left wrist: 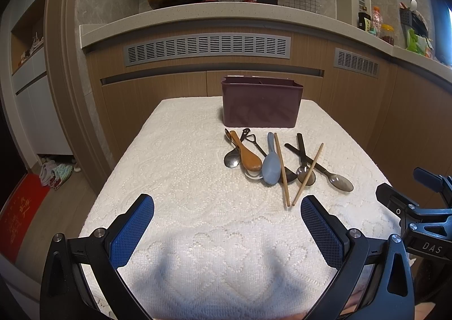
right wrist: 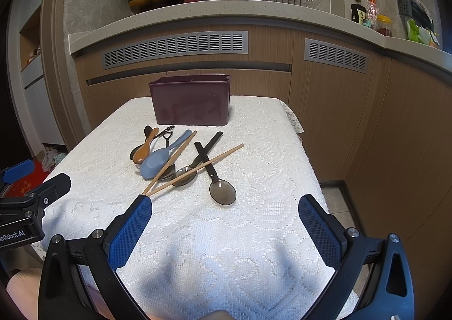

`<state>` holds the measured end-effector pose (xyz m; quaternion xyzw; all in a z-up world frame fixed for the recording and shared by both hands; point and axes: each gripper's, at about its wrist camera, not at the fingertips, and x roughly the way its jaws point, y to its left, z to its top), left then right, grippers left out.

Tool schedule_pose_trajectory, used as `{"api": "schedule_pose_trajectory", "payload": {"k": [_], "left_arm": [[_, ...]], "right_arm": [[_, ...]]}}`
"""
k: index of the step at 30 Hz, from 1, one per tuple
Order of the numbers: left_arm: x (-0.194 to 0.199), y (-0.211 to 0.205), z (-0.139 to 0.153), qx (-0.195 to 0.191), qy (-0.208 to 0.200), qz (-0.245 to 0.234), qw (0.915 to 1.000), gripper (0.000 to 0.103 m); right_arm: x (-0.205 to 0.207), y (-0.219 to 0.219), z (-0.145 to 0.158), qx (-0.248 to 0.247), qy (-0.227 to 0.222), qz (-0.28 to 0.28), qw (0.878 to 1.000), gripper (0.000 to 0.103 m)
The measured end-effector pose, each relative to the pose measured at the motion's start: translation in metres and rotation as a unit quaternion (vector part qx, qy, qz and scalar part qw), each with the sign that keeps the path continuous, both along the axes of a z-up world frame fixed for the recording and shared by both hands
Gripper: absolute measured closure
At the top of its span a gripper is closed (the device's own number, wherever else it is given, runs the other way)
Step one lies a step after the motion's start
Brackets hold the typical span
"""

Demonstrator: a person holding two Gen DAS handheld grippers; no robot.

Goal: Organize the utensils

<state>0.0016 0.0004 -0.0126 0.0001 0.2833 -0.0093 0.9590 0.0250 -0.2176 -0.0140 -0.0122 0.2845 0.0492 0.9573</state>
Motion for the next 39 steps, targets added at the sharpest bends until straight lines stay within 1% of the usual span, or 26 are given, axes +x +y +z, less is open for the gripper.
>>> {"api": "schedule_pose_trajectory", "payload": {"k": [17, 21, 24, 30, 33, 36, 39], "left_arm": [[0.001, 0.001, -0.001, -0.002, 0.002, -0.002, 1.0000, 0.000], [0.008, 0.001, -0.003, -0.003, 0.009, -0.016, 0.9998, 0.000], [0.022, 0.003, -0.004, -0.010, 0.022, -0.023, 0.9994, 0.000], [0.064, 0.018, -0.007, -0.041, 0.054, -0.024, 0.9974, 0.000], [0.083, 0.019, -0.008, -0.031, 0.056, -0.030, 0.9975, 0.000], [0.102, 0.024, -0.006, -0.034, 0.060, -0.033, 0.9971, 0.000], [0.120, 0.033, -0.005, -0.040, 0.057, -0.024, 0.9973, 0.000]], "right_arm": [[0.000, 0.000, 0.000, -0.001, 0.000, 0.000, 1.000, 0.000], [0.001, 0.000, -0.001, -0.006, 0.002, 0.002, 1.000, 0.000], [0.008, -0.002, -0.002, -0.014, 0.003, 0.003, 1.000, 0.000], [0.034, 0.000, 0.002, -0.043, 0.002, 0.005, 0.999, 0.000], [0.052, 0.001, 0.002, -0.056, 0.006, 0.007, 0.998, 0.000], [0.073, 0.005, -0.001, -0.070, 0.013, 0.012, 0.997, 0.000], [0.089, 0.013, -0.004, -0.089, 0.019, 0.024, 0.996, 0.000]]}}
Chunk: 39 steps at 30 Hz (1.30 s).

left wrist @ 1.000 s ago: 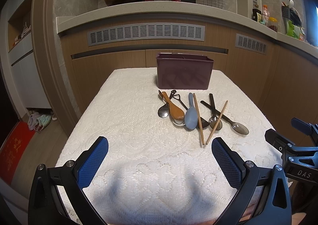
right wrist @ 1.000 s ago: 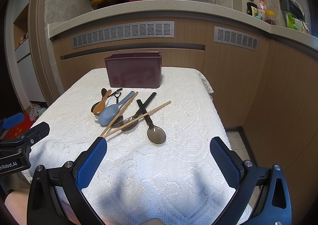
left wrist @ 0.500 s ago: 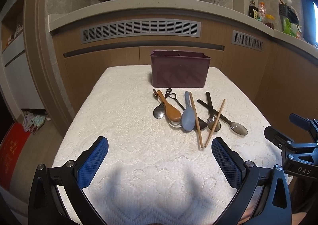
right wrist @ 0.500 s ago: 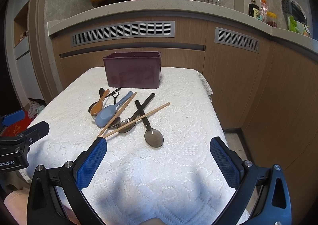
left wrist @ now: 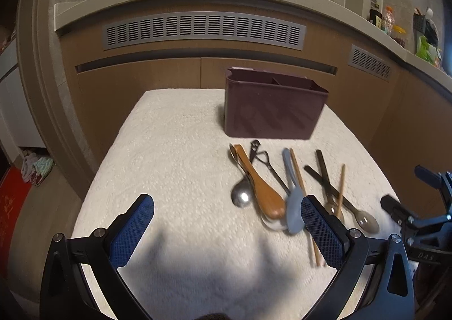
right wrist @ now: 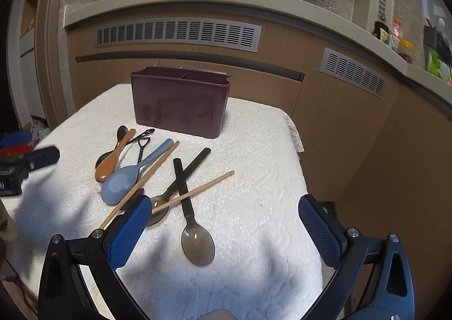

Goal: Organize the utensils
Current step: 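Move both tools down toward the pile of utensils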

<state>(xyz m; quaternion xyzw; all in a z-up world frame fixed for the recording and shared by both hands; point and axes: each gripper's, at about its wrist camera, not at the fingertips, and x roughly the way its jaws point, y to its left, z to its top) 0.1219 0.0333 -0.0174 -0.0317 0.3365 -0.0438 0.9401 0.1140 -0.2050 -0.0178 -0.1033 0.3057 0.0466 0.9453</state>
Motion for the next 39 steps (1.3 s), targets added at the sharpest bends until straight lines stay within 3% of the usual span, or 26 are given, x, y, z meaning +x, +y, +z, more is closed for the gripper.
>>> {"api": "schedule_pose_trajectory", "payload": {"k": [4, 8, 12, 15, 19, 22, 27, 29, 33, 36, 39], "left_arm": [[0.032, 0.008, -0.012, -0.059, 0.047, -0.042, 0.9963, 0.000], [0.046, -0.010, -0.033, -0.038, 0.094, -0.085, 0.9912, 0.000], [0.054, -0.017, -0.039, -0.007, 0.078, -0.077, 0.9939, 0.000], [0.061, -0.015, -0.043, -0.020, 0.096, -0.072, 0.9926, 0.000], [0.053, -0.017, -0.046, -0.003, 0.101, -0.058, 0.9932, 0.000], [0.049, -0.022, -0.043, -0.024, 0.090, -0.066, 0.9935, 0.000], [0.064, -0.039, -0.048, 0.018, 0.088, -0.069, 0.9935, 0.000], [0.067, -0.035, -0.048, 0.011, 0.094, -0.070, 0.9931, 0.000], [0.060, -0.019, -0.042, 0.064, 0.072, -0.034, 0.9947, 0.000], [0.057, 0.005, -0.045, 0.048, 0.087, -0.009, 0.9950, 0.001], [0.052, 0.027, -0.045, 0.039, 0.083, 0.023, 0.9955, 0.001]], "right_arm": [[0.023, 0.015, -0.007, -0.033, 0.030, 0.017, 0.999, 0.000], [0.033, 0.014, -0.011, -0.045, 0.025, 0.013, 0.999, 0.000], [0.043, 0.002, -0.018, -0.025, 0.042, 0.005, 0.999, 0.000], [0.044, -0.007, -0.026, -0.016, 0.048, -0.006, 0.999, 0.000], [0.040, -0.014, -0.034, -0.013, 0.054, 0.001, 0.998, 0.000], [0.041, -0.015, -0.039, -0.007, 0.062, 0.008, 0.998, 0.000], [0.044, -0.016, -0.039, 0.005, 0.067, -0.003, 0.998, 0.000], [0.044, -0.015, -0.038, 0.012, 0.071, -0.003, 0.997, 0.000], [0.043, -0.012, -0.037, 0.014, 0.070, 0.001, 0.997, 0.000], [0.043, -0.007, -0.034, 0.019, 0.065, 0.007, 0.998, 0.001], [0.045, 0.004, -0.028, 0.022, 0.064, 0.025, 0.997, 0.016]]}}
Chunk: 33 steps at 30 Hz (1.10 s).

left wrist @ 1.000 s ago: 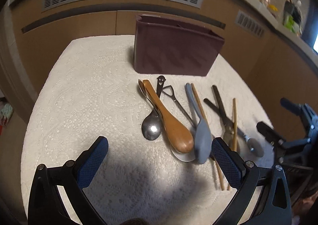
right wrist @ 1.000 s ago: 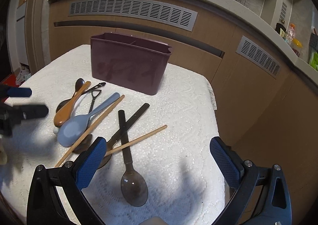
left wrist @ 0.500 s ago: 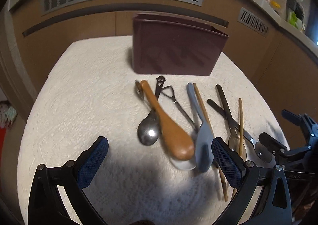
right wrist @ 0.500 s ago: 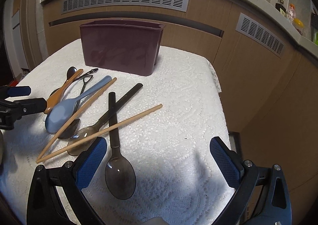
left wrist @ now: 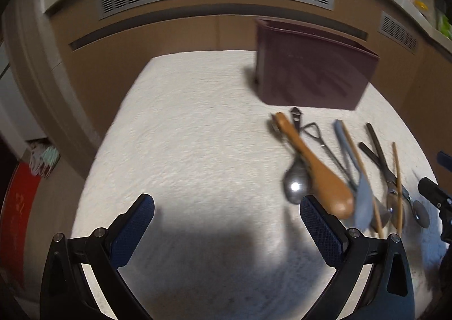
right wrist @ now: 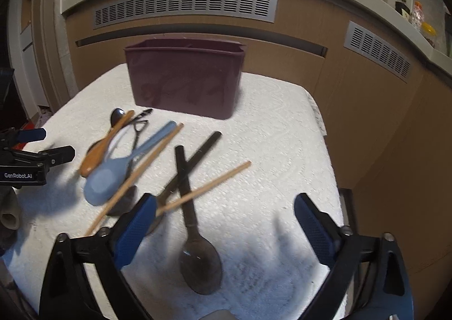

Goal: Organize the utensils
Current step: 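Move both tools down toward the pile of utensils, then grasp the wooden spoon with the left tool while the right tool grasps a chopstick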

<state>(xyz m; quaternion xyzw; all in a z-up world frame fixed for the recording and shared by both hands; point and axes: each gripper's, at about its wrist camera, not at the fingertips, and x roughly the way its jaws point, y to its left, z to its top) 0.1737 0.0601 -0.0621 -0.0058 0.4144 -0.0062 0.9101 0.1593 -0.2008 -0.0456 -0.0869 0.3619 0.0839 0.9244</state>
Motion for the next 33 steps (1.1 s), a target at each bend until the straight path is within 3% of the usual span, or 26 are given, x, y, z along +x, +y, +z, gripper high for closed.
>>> {"api": "schedule_pose_trajectory", "payload": {"k": [3, 5, 7, 14, 20, 25, 27, 29, 33], "left_arm": [[-0.004, 0.015, 0.000, -0.031, 0.002, 0.018, 0.9994, 0.001], [-0.010, 0.020, 0.003, -0.043, -0.002, 0.023, 0.9988, 0.001], [-0.015, 0.020, 0.008, -0.054, -0.019, 0.022, 0.9981, 0.001], [-0.026, 0.015, 0.017, -0.073, -0.046, 0.005, 0.9963, 0.010], [-0.028, 0.018, 0.013, -0.089, -0.045, -0.001, 0.9950, 0.011], [-0.025, 0.017, 0.011, -0.111, -0.030, -0.016, 0.9933, 0.012], [-0.022, 0.012, 0.011, -0.119, -0.024, -0.025, 0.9923, 0.013], [-0.019, 0.003, 0.012, -0.126, -0.017, -0.040, 0.9911, 0.014], [-0.002, -0.023, 0.010, -0.119, 0.001, -0.065, 0.9908, 0.018]], "right_arm": [[0.003, 0.011, 0.002, 0.002, 0.008, 0.016, 1.000, 0.034], [0.005, 0.019, 0.001, 0.007, 0.024, 0.027, 0.999, 0.066], [0.013, 0.028, 0.000, 0.020, 0.051, 0.039, 0.998, 0.084], [0.048, 0.058, -0.003, 0.108, 0.131, 0.042, 0.985, 0.084], [0.072, 0.090, -0.015, 0.085, 0.156, 0.023, 0.984, 0.083], [0.077, 0.093, -0.023, 0.069, 0.168, 0.019, 0.983, 0.081], [0.070, 0.086, -0.018, 0.048, 0.149, 0.021, 0.987, 0.077], [0.062, 0.073, -0.013, 0.020, 0.122, 0.013, 0.992, 0.063], [0.047, 0.036, -0.002, 0.031, 0.101, -0.003, 0.994, 0.048]]}}
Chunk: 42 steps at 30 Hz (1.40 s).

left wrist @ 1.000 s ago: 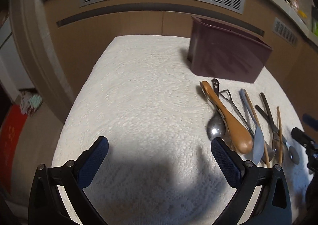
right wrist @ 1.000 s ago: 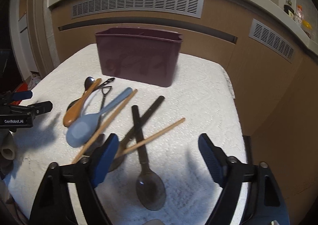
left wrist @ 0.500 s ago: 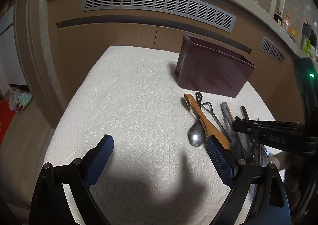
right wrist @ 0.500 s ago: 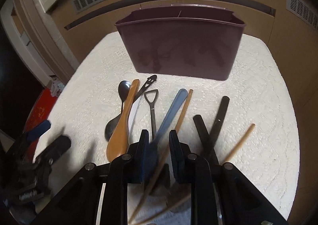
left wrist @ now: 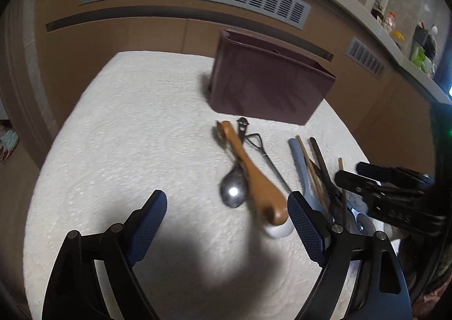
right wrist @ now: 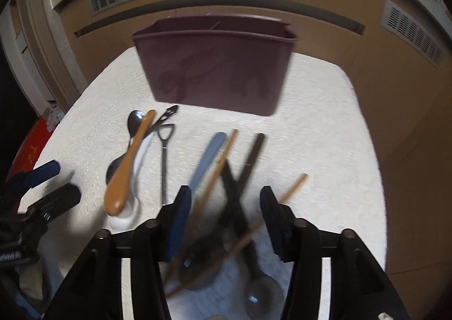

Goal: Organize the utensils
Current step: 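Grasp the wooden spoon with the left tool while the right tool grasps a chopstick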

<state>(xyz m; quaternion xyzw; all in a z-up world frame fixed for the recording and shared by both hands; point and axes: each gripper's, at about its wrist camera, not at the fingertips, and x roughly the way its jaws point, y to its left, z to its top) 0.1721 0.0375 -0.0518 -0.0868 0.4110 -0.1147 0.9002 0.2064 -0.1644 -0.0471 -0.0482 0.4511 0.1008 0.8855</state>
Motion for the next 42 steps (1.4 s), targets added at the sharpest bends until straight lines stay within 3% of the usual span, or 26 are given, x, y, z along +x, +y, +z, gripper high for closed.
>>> {"api": "schedule_pose_trajectory", "payload": {"k": [3, 5, 10, 13, 22, 24, 25, 26, 31, 35, 38, 40, 42], "left_arm": [[0.015, -0.017, -0.005, -0.011, 0.029, -0.022, 0.9993, 0.026], [0.023, -0.028, -0.009, -0.011, 0.047, -0.030, 0.9984, 0.039], [0.023, -0.047, -0.016, 0.048, 0.047, -0.023, 0.9975, 0.046], [0.019, -0.049, -0.015, 0.078, 0.029, -0.015, 0.9964, 0.071], [-0.023, -0.014, 0.036, 0.084, -0.075, 0.019, 0.9934, 0.072], [-0.028, -0.006, 0.045, 0.084, -0.090, 0.026, 0.9921, 0.072], [-0.029, -0.003, 0.048, 0.084, -0.095, 0.029, 0.9915, 0.072], [-0.029, 0.000, 0.050, 0.082, -0.097, 0.032, 0.9914, 0.072], [-0.026, 0.012, 0.050, 0.069, -0.099, 0.042, 0.9918, 0.072], [-0.023, 0.017, 0.051, 0.056, -0.105, 0.045, 0.9919, 0.072], [-0.021, 0.019, 0.054, 0.048, -0.110, 0.048, 0.9917, 0.072], [-0.019, 0.020, 0.058, 0.044, -0.115, 0.051, 0.9911, 0.072], [-0.020, 0.022, 0.063, 0.040, -0.121, 0.052, 0.9905, 0.072]], "right_arm": [[-0.013, -0.024, 0.003, -0.003, -0.022, -0.028, 0.999, 0.042], [-0.020, -0.034, 0.003, -0.005, -0.034, -0.041, 0.999, 0.041], [-0.028, -0.047, -0.007, 0.005, -0.038, -0.055, 0.998, 0.039], [-0.033, -0.047, -0.012, 0.007, -0.039, -0.050, 0.998, 0.039], [-0.050, -0.032, 0.004, 0.016, -0.072, -0.008, 0.997, 0.040], [-0.042, -0.023, 0.004, 0.033, -0.054, 0.013, 0.998, 0.055], [-0.036, -0.018, 0.003, 0.040, -0.040, 0.021, 0.998, 0.072], [-0.030, -0.014, 0.001, 0.050, -0.024, 0.028, 0.998, 0.079], [0.005, 0.007, -0.009, 0.070, 0.029, 0.020, 0.997, 0.085], [0.030, 0.017, -0.026, 0.054, 0.069, -0.017, 0.996, 0.085], [0.036, 0.026, -0.025, 0.041, 0.050, -0.011, 0.998, 0.086], [0.036, 0.033, -0.024, 0.017, 0.031, -0.007, 0.999, 0.096], [0.035, 0.032, -0.022, 0.024, 0.030, 0.008, 0.999, 0.098]]}}
